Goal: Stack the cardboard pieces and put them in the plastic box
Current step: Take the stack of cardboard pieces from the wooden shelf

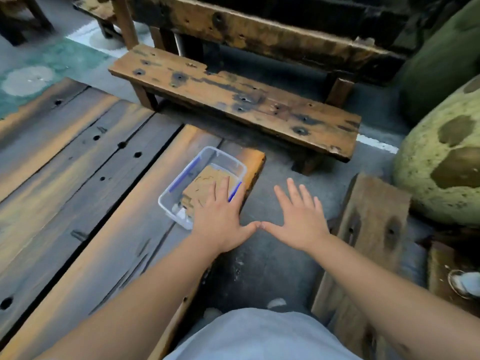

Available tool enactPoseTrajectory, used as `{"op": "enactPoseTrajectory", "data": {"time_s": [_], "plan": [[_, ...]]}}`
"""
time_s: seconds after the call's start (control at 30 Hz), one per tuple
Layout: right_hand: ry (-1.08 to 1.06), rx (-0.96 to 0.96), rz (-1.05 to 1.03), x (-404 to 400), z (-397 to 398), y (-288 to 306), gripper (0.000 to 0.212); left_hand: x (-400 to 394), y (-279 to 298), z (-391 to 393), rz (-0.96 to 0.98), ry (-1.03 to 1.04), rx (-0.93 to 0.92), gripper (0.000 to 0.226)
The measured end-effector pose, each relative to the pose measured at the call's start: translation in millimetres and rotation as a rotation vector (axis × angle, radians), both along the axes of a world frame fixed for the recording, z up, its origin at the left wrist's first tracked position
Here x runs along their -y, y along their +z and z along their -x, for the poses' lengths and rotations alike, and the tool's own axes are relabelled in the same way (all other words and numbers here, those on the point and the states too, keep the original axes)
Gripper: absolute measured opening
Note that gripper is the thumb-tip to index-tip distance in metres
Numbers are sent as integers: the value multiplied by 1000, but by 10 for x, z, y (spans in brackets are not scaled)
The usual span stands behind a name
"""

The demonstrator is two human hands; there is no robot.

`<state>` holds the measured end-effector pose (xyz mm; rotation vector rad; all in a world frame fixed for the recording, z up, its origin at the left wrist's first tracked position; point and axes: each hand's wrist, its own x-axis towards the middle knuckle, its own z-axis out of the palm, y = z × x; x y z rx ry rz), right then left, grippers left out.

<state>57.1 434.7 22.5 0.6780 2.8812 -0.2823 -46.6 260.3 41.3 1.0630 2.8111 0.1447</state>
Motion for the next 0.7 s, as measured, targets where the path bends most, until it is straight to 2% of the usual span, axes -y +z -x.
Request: {"op": "enactPoseTrajectory", "data": {"time_s": [0.43,0.7], "plan": [[-430,-13,7,-1305,-1480,41,100,-2022,101,-941,58,-497,-45,94],[-862,-42,39,-1721,-2778,87,102,-3139,99,-1863,40,-890,-70,92]]}}
